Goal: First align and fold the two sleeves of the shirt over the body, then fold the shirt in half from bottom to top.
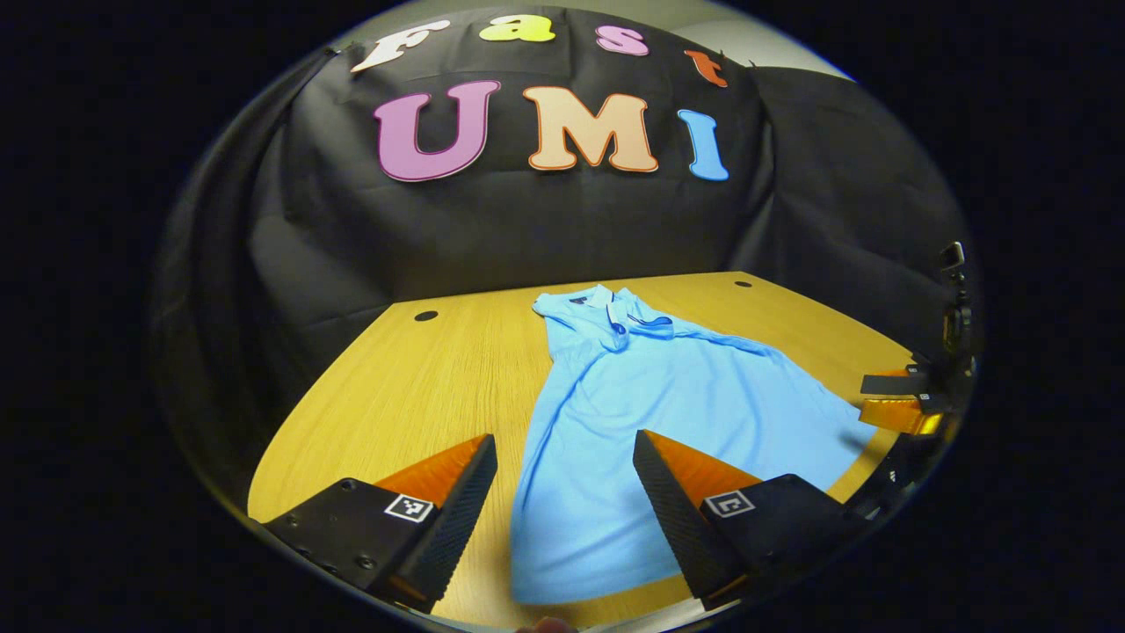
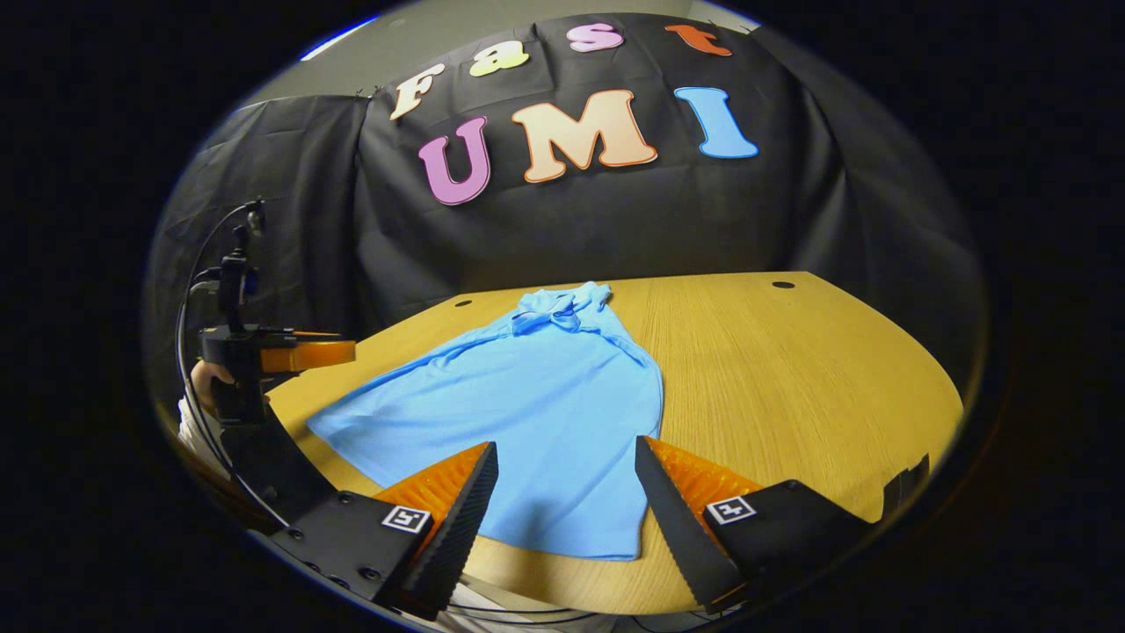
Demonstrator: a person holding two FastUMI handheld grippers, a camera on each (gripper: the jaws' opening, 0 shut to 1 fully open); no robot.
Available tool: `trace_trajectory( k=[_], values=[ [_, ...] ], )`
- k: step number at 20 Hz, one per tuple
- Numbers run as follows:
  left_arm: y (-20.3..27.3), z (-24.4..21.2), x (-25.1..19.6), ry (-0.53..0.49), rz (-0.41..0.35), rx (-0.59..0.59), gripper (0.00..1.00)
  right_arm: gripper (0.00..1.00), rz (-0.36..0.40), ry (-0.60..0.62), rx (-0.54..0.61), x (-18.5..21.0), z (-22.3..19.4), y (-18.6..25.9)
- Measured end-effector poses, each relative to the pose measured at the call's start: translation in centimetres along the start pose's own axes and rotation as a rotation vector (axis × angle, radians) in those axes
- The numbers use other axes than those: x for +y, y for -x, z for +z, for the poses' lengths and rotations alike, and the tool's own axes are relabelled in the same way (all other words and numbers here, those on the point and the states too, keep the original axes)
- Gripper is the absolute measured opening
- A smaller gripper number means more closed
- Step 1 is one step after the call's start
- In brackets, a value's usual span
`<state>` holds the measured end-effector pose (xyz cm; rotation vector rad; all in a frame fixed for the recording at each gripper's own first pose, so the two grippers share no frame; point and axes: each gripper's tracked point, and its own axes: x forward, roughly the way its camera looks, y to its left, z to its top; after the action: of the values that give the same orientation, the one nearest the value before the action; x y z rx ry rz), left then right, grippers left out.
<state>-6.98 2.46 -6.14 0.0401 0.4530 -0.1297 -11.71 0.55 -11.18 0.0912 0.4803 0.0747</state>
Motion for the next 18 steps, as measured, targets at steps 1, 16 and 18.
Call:
trace_trajectory(
  k=[1, 16, 18],
  values=[
    [0.9, -1.0, 0.0, 0.007, 0.010, 0.004, 0.95, 0.98, -0.010, 0.012, 0.000, 0.0, -0.1, 0.4],
    [2.2, -8.2, -0.2, 0.084, 0.026, 0.109, 0.94, 0.98, -0.016, 0.073, 0.081, 0.3, -4.5, 0.9],
    [2.3, -8.4, -0.4, 0.046, 0.034, 0.103, 0.95, 0.98, -0.023, 0.109, 0.077, 0.4, -4.6, 1.0]
  ],
)
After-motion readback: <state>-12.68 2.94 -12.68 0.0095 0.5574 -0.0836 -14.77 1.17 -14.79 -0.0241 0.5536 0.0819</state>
